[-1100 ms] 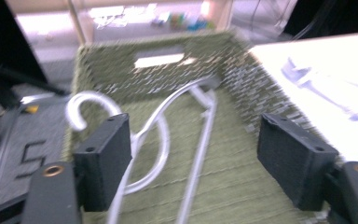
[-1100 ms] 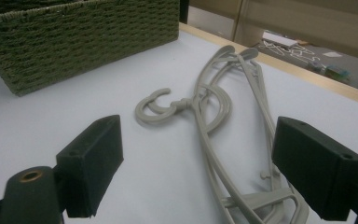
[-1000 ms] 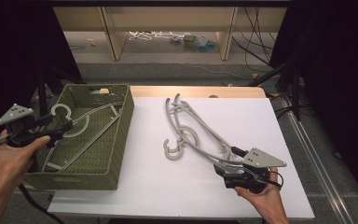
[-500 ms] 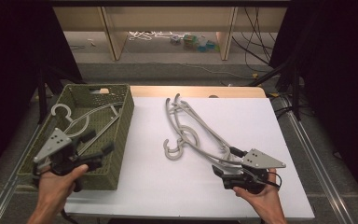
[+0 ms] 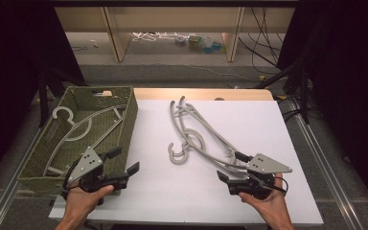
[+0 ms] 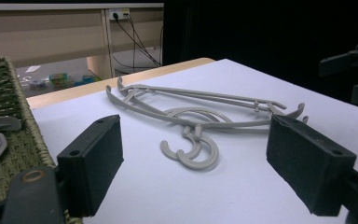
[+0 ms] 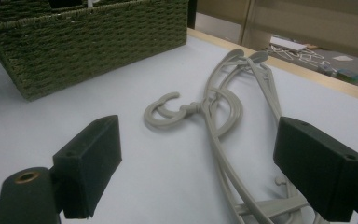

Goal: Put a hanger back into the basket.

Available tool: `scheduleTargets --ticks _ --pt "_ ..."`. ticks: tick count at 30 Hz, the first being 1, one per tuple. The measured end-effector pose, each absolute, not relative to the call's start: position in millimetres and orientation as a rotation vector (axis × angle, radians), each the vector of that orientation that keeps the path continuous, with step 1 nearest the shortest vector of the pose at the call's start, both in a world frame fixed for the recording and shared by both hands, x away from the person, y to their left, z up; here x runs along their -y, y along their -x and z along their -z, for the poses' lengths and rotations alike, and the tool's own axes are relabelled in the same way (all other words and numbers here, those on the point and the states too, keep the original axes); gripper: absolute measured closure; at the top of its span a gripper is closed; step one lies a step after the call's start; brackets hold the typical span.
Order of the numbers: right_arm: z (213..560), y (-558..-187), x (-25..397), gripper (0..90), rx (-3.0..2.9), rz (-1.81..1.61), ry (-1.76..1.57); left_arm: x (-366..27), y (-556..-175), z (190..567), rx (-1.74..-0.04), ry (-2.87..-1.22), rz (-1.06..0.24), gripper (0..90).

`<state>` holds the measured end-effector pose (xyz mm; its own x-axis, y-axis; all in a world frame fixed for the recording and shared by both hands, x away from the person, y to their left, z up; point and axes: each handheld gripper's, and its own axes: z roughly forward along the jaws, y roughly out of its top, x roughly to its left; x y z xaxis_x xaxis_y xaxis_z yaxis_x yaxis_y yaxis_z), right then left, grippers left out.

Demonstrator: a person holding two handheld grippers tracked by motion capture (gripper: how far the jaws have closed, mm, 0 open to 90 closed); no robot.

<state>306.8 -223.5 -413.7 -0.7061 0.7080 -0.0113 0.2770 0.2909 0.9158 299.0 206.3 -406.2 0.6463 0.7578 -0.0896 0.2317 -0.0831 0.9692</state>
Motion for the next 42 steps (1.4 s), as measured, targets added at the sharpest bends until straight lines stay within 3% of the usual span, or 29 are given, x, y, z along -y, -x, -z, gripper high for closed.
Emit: scheduleTargets --ticks 17,30,36,42 --pt "419.1 -316.4 218.8 15.9 -2.196 -1.351 -0.851 -192.0 -291.2 426.5 -0.749 -1.677 -0.517 16.0" --pt "428.9 -367.9 202.0 17.6 -2.349 -1.179 -0.848 -191.6 -291.3 428.3 -0.747 -1.669 -0.506 16.1" --pt "435.7 -388.6 194.1 21.9 -2.47 -1.069 -0.867 -190.9 -292.2 429.6 -0.74 -1.679 -0.5 16.2" --pt "447.8 -409.0 183.2 32.1 -2.559 -0.966 -0.854 -191.2 -291.9 429.5 -0.746 -1.673 -0.497 16.3"
